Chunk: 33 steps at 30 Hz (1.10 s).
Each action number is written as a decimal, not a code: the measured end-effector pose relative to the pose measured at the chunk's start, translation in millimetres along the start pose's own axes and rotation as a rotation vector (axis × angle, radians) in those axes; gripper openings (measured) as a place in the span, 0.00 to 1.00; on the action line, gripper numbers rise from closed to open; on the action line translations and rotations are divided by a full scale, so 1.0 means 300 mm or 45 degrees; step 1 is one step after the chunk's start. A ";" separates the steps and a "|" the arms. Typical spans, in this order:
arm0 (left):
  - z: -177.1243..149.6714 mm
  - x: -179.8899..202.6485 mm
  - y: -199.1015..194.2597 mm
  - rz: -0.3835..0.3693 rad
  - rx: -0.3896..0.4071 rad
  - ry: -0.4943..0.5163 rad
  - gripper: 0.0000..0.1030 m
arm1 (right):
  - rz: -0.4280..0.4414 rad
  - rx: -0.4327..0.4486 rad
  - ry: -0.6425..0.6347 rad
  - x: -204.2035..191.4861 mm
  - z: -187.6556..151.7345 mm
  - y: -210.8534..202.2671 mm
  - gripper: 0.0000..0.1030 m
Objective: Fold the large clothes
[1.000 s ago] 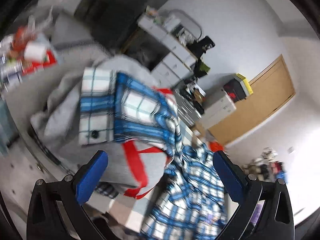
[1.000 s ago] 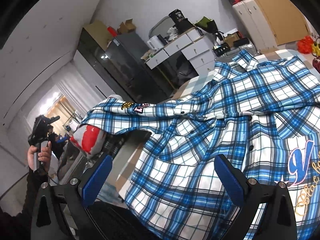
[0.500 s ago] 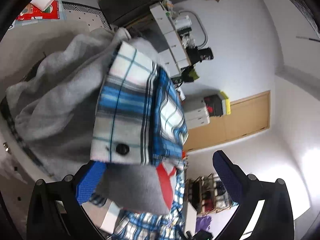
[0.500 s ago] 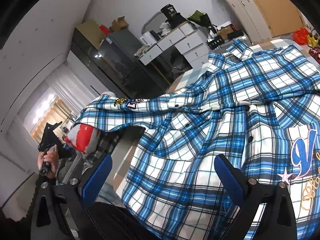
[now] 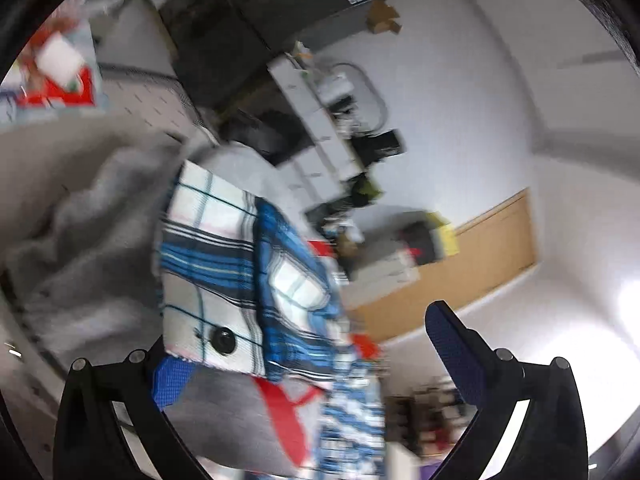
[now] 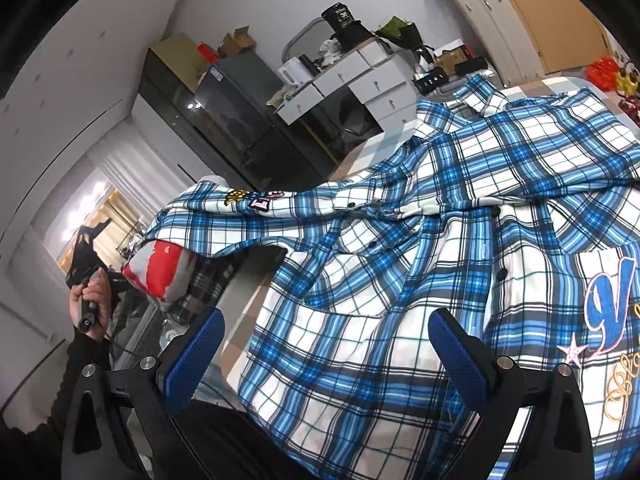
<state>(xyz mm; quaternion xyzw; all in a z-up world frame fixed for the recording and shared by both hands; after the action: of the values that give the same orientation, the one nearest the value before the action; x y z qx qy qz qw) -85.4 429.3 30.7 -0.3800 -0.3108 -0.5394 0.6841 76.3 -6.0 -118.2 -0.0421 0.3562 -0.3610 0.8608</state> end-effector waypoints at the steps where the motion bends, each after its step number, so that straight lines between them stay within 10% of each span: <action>1: -0.008 0.005 0.004 0.004 -0.007 0.031 0.99 | 0.000 0.003 -0.005 -0.001 0.001 -0.003 1.00; 6: -0.015 -0.020 0.025 0.032 -0.029 0.014 0.71 | 0.012 0.034 -0.044 -0.022 0.011 -0.024 1.00; 11: -0.004 -0.028 0.048 0.098 -0.011 0.088 0.07 | 0.025 0.046 -0.067 -0.040 0.017 -0.024 1.00; 19: 0.004 -0.038 0.050 0.153 0.073 0.089 0.03 | 0.034 0.041 -0.078 -0.045 0.017 -0.028 1.00; 21: 0.001 -0.052 0.066 0.147 0.053 0.043 0.12 | 0.035 0.045 -0.080 -0.045 0.018 -0.032 1.00; 23: -0.004 -0.069 0.091 0.118 0.001 -0.041 0.57 | 0.036 0.044 -0.079 -0.044 0.018 -0.033 1.00; 26: 0.012 -0.060 0.071 0.100 0.067 -0.057 0.59 | 0.036 0.044 -0.082 -0.045 0.018 -0.034 1.00; 28: 0.013 -0.046 0.069 0.114 0.080 -0.013 0.55 | 0.043 0.042 -0.072 -0.044 0.018 -0.033 1.00; 31: 0.010 -0.057 0.081 0.172 0.049 0.015 0.03 | 0.054 0.038 -0.075 -0.051 0.016 -0.035 1.00; 33: 0.012 -0.051 0.072 0.171 0.068 0.032 0.03 | 0.056 0.040 -0.089 -0.058 0.016 -0.037 1.00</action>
<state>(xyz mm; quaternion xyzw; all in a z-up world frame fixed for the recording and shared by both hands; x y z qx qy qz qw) -67.8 442.9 15.7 -0.3749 -0.2903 -0.4884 0.7326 64.5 -3.7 -100.7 -0.0333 0.3209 -0.3459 0.8810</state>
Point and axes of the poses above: each gripper's, at about its wrist camera, not at the fingertips, and y roughly the way its jaws point, x to its right, z to its top, the point moved 6 cm from there along y, roughly the way its jaws point, and after that the axes turned 13 degrees about x, right-handed, at the moved point
